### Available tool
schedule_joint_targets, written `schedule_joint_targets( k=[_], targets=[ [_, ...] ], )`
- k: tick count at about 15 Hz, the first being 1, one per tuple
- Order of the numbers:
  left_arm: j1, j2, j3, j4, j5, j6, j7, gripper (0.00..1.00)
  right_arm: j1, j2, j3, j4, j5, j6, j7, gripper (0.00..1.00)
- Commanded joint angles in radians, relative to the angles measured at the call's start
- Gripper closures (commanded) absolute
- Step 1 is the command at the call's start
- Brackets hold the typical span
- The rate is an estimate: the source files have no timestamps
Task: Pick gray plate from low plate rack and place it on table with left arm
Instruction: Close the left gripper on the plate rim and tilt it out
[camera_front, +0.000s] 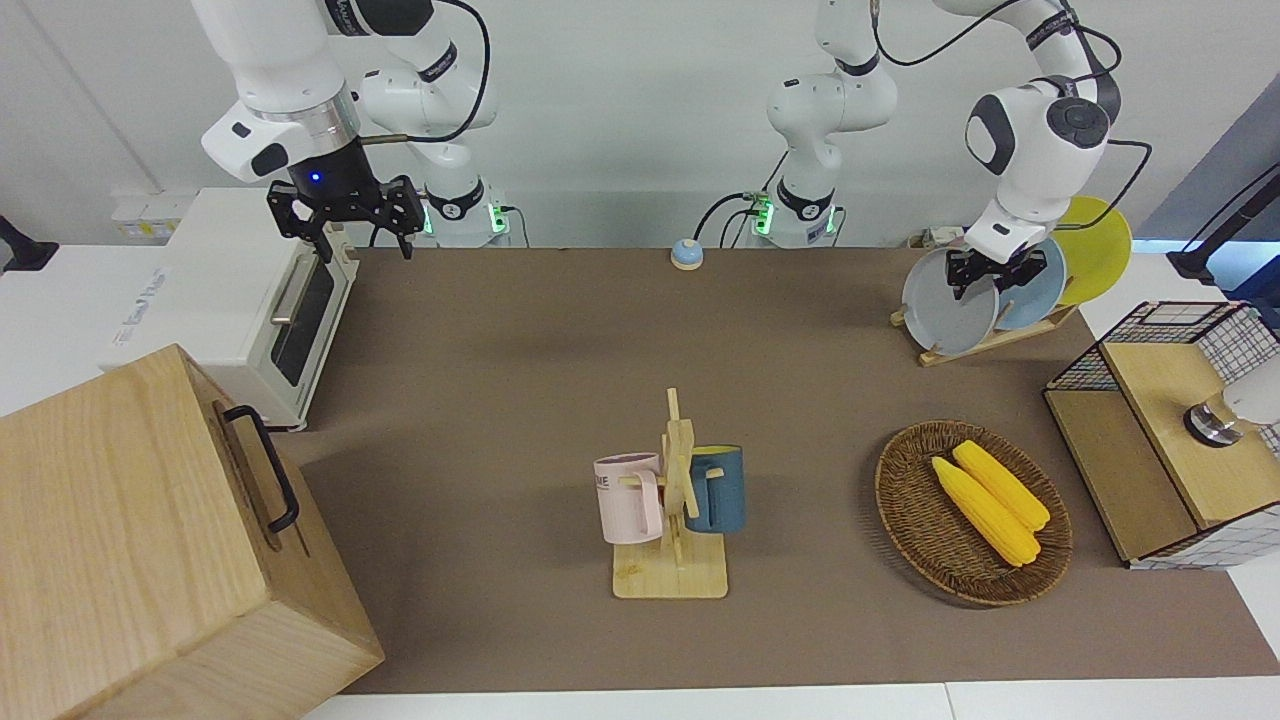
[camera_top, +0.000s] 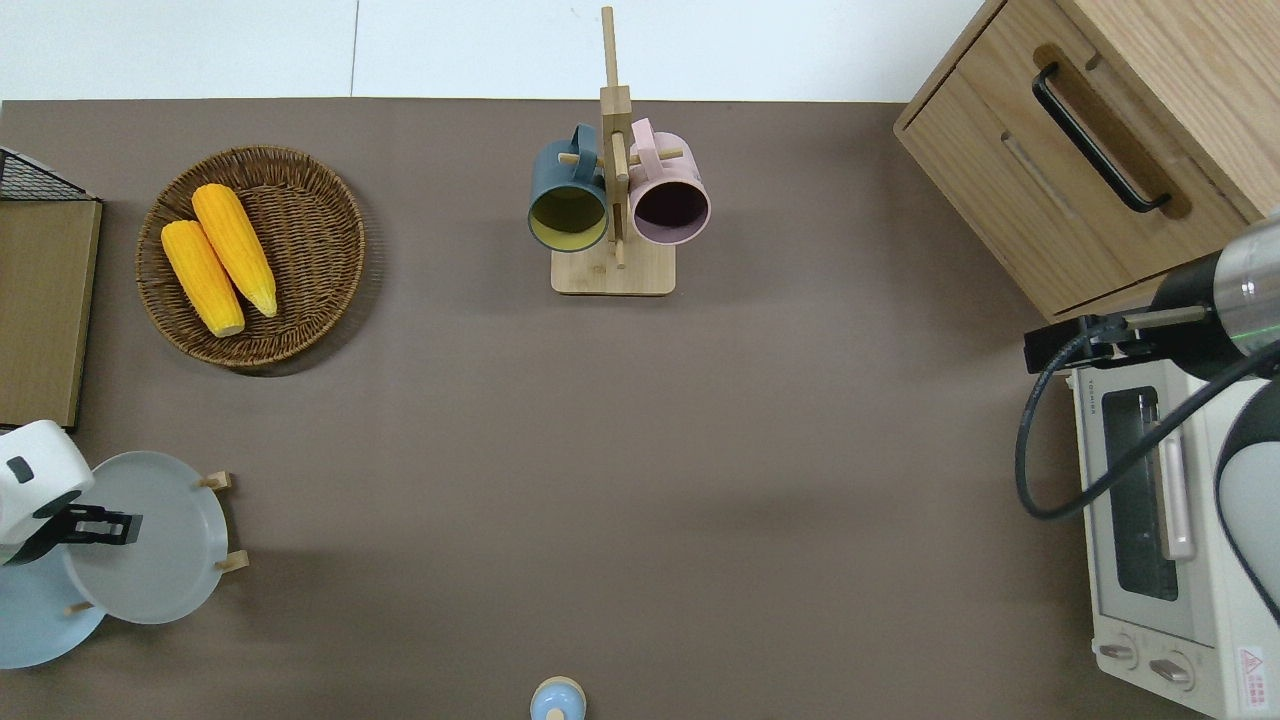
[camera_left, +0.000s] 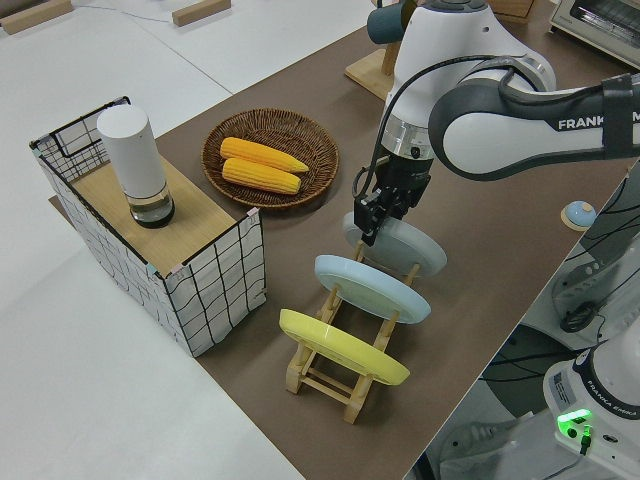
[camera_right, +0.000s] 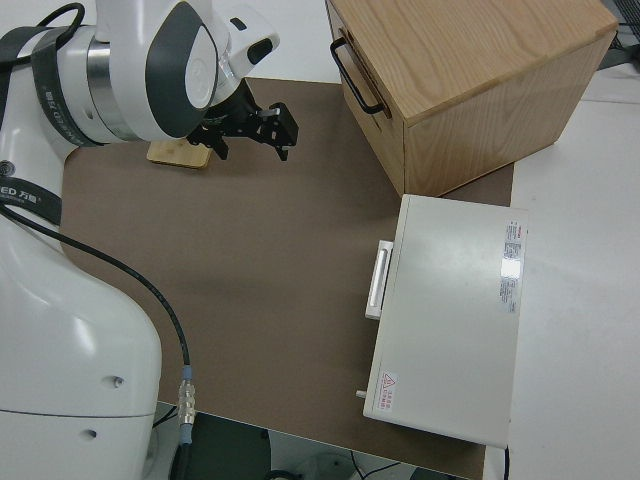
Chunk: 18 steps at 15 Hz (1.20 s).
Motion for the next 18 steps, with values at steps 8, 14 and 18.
schedule_joint_targets(
  k=[8,14,18],
  targets=[
    [0.002,-0.030,-0.001,-0.034,0.020,0.021,0.028,1.00,-0.022,0.009,0.020,0.020,-0.003,-0.016,0.013,0.017],
    [-0.006,-0.040,-0.012,0.009,0.019,-0.037,0.028,1.00,-0.022,0.009,0.020,0.021,-0.003,-0.016,0.013,0.017],
    [-0.013,-0.043,-0.021,0.110,0.019,-0.160,0.024,1.00,-0.022,0.009,0.020,0.020,-0.003,-0.016,0.013,0.017]
  ],
)
